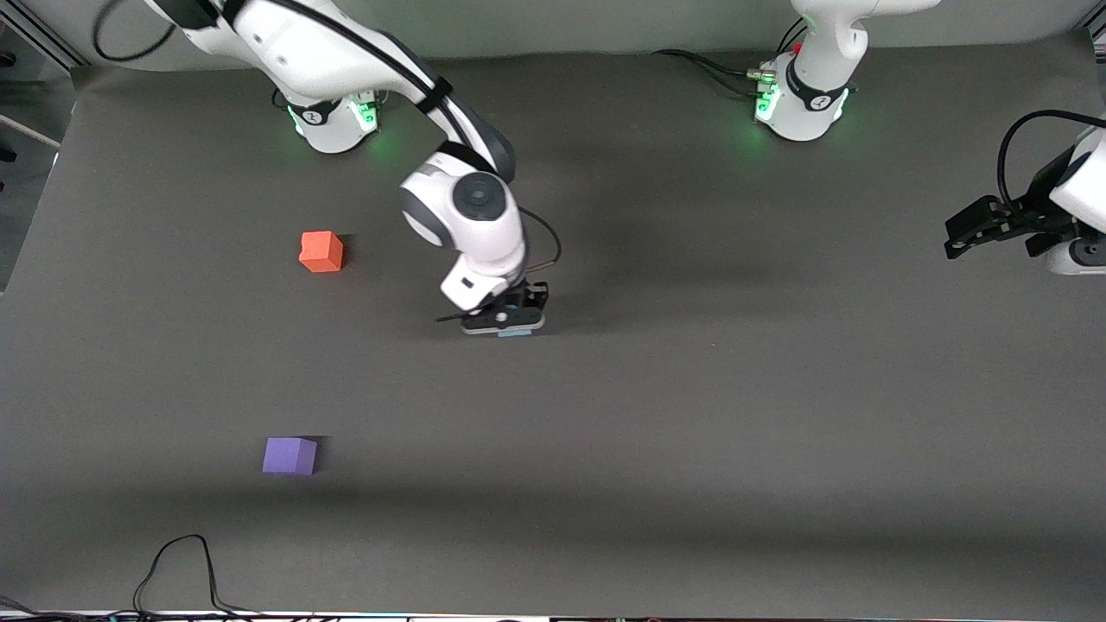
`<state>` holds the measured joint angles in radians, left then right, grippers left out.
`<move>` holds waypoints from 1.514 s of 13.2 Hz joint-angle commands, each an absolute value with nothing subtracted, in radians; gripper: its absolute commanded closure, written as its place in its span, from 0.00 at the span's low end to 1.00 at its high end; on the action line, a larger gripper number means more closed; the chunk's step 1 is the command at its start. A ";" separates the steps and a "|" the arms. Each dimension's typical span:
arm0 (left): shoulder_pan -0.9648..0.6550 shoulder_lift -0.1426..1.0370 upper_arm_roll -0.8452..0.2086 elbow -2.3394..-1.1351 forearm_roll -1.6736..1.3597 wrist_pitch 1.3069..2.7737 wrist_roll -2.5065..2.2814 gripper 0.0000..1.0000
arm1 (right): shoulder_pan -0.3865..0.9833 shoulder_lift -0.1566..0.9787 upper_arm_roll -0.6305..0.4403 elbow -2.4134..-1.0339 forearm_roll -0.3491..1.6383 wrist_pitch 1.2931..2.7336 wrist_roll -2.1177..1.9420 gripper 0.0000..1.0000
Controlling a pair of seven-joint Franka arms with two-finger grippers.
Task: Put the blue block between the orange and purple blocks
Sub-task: 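Carry the blue block with the right gripper toward the orange block, then lower the blue block between the orange and purple blocks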
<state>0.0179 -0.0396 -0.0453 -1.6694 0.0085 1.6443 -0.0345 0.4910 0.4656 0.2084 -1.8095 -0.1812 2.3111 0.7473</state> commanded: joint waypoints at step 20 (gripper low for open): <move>-0.003 -0.054 -0.031 -1.689 0.011 1.635 -0.025 0.00 | 0.469 0.310 -0.400 -2.352 0.286 2.729 -0.162 0.52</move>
